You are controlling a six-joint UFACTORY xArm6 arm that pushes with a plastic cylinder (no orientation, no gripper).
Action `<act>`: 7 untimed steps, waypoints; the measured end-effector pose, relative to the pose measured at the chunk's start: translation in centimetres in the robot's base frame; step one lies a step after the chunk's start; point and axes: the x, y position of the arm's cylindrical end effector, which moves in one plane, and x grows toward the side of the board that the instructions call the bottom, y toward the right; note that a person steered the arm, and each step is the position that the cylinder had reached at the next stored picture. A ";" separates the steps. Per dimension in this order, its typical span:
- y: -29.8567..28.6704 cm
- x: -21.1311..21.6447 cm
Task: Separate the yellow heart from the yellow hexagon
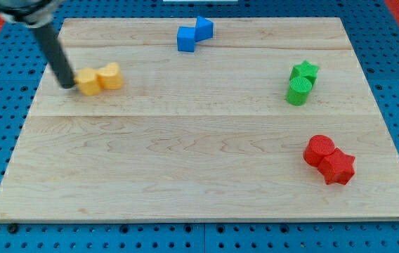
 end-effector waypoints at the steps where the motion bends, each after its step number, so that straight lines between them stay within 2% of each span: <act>1: 6.1 -1.2; 2: 4.5 -4.1; 3: 8.7 -5.1; 5: 14.6 -0.3; 7: 13.7 -6.3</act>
